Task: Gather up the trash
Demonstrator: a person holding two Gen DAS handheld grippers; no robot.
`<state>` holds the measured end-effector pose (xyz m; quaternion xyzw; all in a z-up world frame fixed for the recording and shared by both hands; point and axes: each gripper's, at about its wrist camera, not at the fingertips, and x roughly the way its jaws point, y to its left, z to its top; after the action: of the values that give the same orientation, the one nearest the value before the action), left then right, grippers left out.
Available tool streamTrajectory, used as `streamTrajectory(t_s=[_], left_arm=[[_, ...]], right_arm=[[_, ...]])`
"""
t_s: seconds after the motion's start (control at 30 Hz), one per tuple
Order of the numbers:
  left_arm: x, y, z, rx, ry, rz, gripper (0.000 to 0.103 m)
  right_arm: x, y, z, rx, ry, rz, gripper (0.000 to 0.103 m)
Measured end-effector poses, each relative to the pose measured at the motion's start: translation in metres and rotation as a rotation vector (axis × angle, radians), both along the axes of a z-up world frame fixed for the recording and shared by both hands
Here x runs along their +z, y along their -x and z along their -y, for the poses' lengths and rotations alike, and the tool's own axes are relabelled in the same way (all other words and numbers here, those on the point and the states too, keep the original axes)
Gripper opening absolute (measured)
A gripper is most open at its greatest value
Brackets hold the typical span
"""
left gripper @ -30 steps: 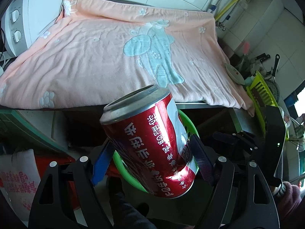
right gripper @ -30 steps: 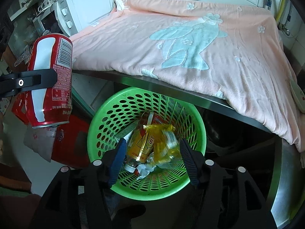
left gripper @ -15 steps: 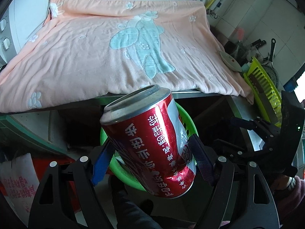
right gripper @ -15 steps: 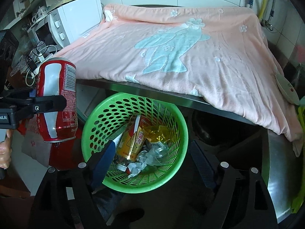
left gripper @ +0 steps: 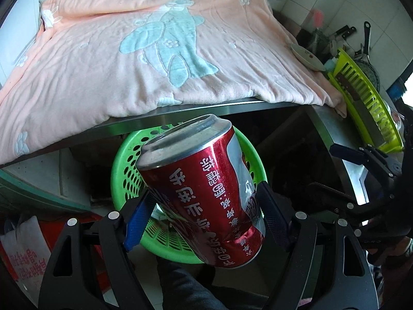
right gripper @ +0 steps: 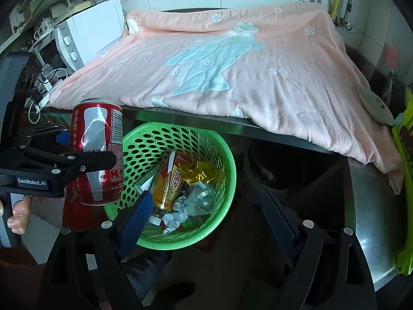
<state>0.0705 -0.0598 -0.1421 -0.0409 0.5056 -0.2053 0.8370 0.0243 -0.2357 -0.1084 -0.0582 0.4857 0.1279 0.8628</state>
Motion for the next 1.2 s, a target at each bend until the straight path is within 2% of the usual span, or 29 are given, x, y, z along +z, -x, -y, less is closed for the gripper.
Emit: streamTrajectory(t_s=[0.33, 0.6, 0.83, 0.9, 1.2], left_arm=[[-0.011, -0.002, 0.015, -0.04, 0.018, -0.045, 0.078], [-0.007, 0.0, 0.005, -0.018, 0.024, -0.039, 0.082], [0.01, 0.005, -0.01, 0.023, 0.011, 0.013, 0.084], [0.016, 0.008, -0.013, 0.034, -0.003, 0.038, 0.085], [0.043, 0.019, -0.027, 0.084, -0.066, 0.17, 0.09]], right_arm=[[0.0, 0.002, 0.001, -0.012, 0.0, 0.002, 0.083], [0.004, 0.005, -0.003, -0.002, -0.007, 0.008, 0.083], [0.006, 0.009, -0.012, 0.015, -0.005, 0.017, 0.085], [0.008, 0.01, -0.014, 0.014, -0.015, 0.021, 0.088], [0.019, 0.013, -0.02, -0.002, -0.022, 0.06, 0.089]])
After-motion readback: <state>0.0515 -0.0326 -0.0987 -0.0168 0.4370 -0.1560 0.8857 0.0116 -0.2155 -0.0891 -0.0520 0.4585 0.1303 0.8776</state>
